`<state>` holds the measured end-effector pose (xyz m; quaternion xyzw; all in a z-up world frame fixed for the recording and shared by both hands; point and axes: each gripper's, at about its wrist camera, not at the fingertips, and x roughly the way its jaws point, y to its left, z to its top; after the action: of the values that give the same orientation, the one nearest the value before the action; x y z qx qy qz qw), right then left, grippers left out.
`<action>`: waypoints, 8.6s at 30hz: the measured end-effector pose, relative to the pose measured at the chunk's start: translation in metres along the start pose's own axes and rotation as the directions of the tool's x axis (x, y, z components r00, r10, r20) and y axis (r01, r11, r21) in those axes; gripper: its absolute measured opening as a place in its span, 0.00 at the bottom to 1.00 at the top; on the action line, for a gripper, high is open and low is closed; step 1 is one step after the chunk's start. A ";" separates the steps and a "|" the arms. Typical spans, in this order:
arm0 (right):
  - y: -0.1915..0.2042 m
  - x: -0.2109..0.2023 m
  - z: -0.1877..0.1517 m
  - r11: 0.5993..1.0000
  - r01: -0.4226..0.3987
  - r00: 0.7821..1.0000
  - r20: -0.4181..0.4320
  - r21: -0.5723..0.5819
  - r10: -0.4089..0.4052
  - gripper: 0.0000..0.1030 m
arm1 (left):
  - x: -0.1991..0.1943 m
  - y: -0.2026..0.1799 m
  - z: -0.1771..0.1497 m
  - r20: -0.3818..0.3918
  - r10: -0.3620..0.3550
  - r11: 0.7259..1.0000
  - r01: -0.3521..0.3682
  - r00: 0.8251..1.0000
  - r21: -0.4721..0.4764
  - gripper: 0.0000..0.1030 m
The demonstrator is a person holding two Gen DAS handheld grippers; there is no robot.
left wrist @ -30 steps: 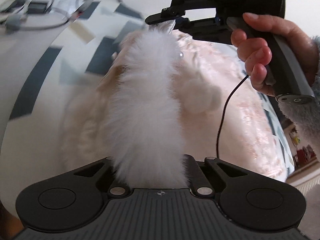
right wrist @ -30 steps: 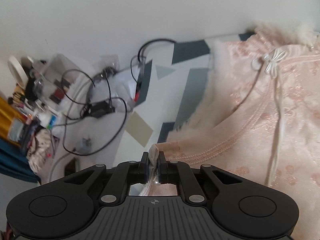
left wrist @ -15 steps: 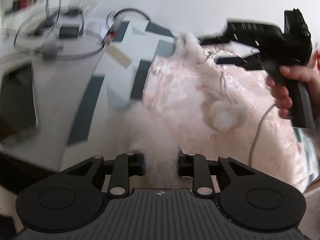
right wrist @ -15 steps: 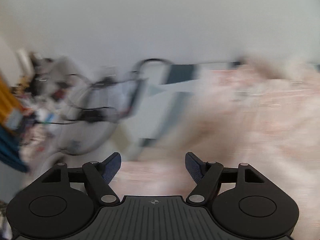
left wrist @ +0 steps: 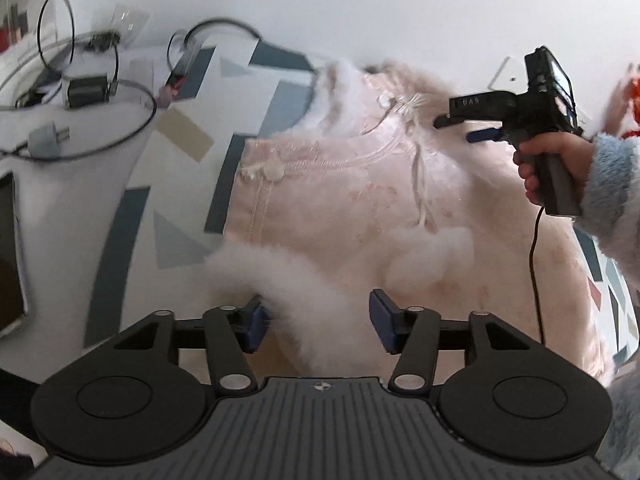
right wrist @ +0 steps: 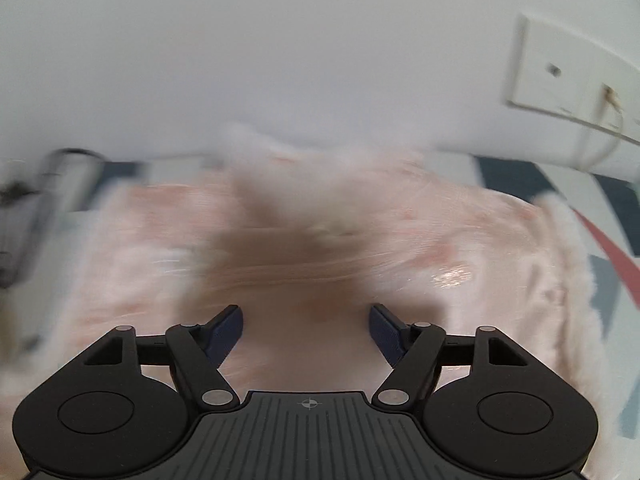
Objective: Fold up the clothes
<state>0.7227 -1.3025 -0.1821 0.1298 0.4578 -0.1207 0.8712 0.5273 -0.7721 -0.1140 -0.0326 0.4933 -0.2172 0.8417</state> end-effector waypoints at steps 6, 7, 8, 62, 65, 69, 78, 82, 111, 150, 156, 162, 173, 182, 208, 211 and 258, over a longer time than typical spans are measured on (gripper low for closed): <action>-0.025 0.025 0.007 0.996 0.067 0.993 0.098 0.055 -0.072 0.82 | 0.043 -0.014 -0.020 -0.141 0.129 0.990 -0.119 0.981 0.079 0.57; -0.026 0.027 0.007 0.996 0.069 0.992 0.105 0.058 -0.074 0.87 | 0.045 -0.015 -0.025 -0.148 0.141 0.988 -0.129 0.979 0.086 0.61; -0.028 0.028 0.008 0.995 0.066 0.992 0.103 0.078 -0.073 0.88 | 0.046 -0.015 -0.027 -0.156 0.140 0.988 -0.128 0.978 0.086 0.63; -0.180 -0.332 -0.395 0.773 0.285 0.857 0.210 0.567 -0.471 0.99 | 0.067 -0.073 -0.037 -0.123 0.321 0.931 -0.337 0.939 -0.138 1.00; -0.194 -0.342 -0.408 0.743 0.303 0.836 0.208 0.597 -0.508 0.99 | 0.065 -0.079 -0.041 -0.094 0.350 0.919 -0.361 0.932 -0.157 1.00; -0.208 -0.349 -0.421 0.730 0.305 0.827 0.211 0.612 -0.522 0.99 | 0.065 -0.091 -0.043 -0.051 0.373 0.919 -0.377 0.926 -0.119 1.00; -0.220 -0.316 -0.429 0.738 0.152 0.923 0.173 0.657 -0.343 0.99 | 0.042 -0.087 -0.074 0.018 0.293 0.950 -0.288 0.956 -0.123 0.99; -0.209 -0.296 -0.411 0.785 0.085 0.943 0.206 0.614 -0.263 0.99 | 0.013 -0.086 -0.097 0.083 0.218 0.975 -0.213 0.972 -0.070 0.99; -0.139 -0.175 -0.286 0.940 0.180 0.974 0.079 0.290 -0.211 0.99 | 0.038 -0.016 -0.050 0.003 0.221 0.975 -0.221 0.975 0.021 0.99; -0.124 -0.248 -0.181 0.874 -0.005 0.978 0.184 0.486 -0.097 0.99 | -0.005 0.002 0.010 0.057 -0.015 1.000 0.015 0.998 -0.003 0.99; -0.118 -0.277 -0.114 0.859 -0.165 0.942 0.335 0.484 -0.008 0.99 | -0.031 -0.001 0.086 0.148 -0.200 0.975 0.211 0.969 -0.065 1.00; -0.133 -0.254 -0.106 0.778 -0.219 0.944 0.329 0.589 0.016 0.99 | 0.010 -0.038 0.121 0.160 -0.174 0.981 0.186 0.972 -0.057 1.00; -0.173 -0.124 -0.049 0.868 -0.065 0.976 0.214 0.492 -0.048 0.99 | 0.123 -0.060 0.201 0.143 0.019 0.989 -0.040 0.990 0.145 1.00; -0.159 0.011 0.023 0.983 -0.017 0.982 0.187 0.185 -0.018 0.98 | 0.209 -0.055 0.259 0.088 0.040 0.993 -0.050 0.995 0.111 1.00; -0.092 -0.015 0.051 0.982 0.007 0.972 0.232 -0.187 0.037 0.14 | 0.189 -0.118 0.239 0.150 0.025 0.916 -0.083 0.988 0.394 0.15; -0.091 -0.053 0.052 0.983 0.015 0.953 0.300 -0.186 0.042 0.14 | 0.148 -0.123 0.240 0.203 -0.006 0.914 -0.077 0.979 0.399 0.15; -0.072 -0.254 -0.322 0.994 0.005 0.990 0.139 0.114 -0.021 0.51 | -0.011 -0.023 -0.078 0.064 0.030 0.918 -0.053 0.998 0.393 0.71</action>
<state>0.3118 -1.2383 -0.1557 0.1672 0.3887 -0.1609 0.8917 0.4494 -0.7766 -0.1384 0.1420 0.4160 -0.2934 0.8490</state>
